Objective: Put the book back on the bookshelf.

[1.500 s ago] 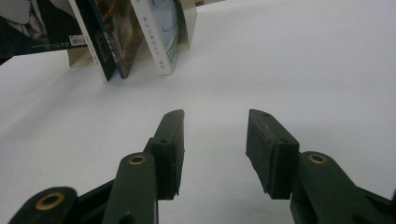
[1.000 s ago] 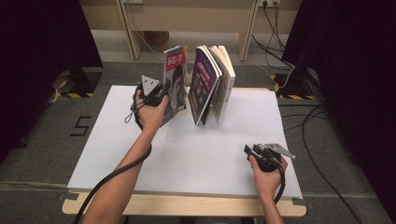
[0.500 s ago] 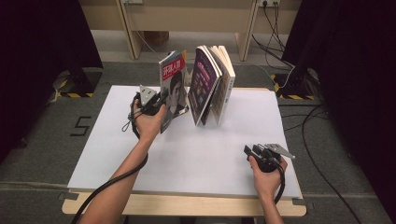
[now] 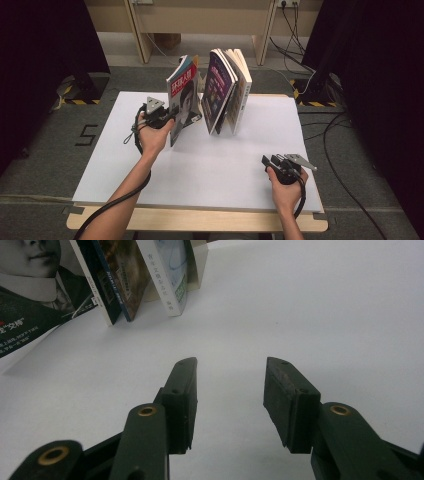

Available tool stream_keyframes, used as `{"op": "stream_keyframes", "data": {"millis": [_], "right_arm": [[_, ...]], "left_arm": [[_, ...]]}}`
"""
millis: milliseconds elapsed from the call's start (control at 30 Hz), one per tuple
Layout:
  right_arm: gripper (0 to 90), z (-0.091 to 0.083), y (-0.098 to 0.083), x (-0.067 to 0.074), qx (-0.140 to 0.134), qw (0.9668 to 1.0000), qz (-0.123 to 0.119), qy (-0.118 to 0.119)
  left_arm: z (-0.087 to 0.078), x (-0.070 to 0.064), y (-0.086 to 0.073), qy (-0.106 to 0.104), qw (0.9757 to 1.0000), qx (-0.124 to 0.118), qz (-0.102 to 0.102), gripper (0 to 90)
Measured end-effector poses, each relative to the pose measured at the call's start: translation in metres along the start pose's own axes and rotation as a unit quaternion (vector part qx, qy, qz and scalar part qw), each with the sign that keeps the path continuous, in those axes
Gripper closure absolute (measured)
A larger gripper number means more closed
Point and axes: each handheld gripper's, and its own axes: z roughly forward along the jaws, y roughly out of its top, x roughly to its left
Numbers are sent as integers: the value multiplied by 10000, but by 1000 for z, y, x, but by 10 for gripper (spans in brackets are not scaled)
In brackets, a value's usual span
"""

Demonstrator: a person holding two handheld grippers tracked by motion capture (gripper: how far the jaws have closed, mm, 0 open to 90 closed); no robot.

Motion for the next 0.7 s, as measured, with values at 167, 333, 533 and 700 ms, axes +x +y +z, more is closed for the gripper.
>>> {"op": "stream_keyframes", "data": {"millis": [167,333,533,700], "right_arm": [[575,0,-1,-1,4,10000,3,-11],[574,1,-1,0,21,10000,55,-1],[572,1,-1,-1,42,10000,34,-7],[569,1,-1,-2,58,10000,42,-7]], "left_arm": [[1,3,7,-106,9999,-79,-74,738],[4,4,18,-126,9998,-154,-29,682],[10,3,28,-100,9998,-144,-14,620],[16,0,37,-130,9999,-16,22,565]]}}
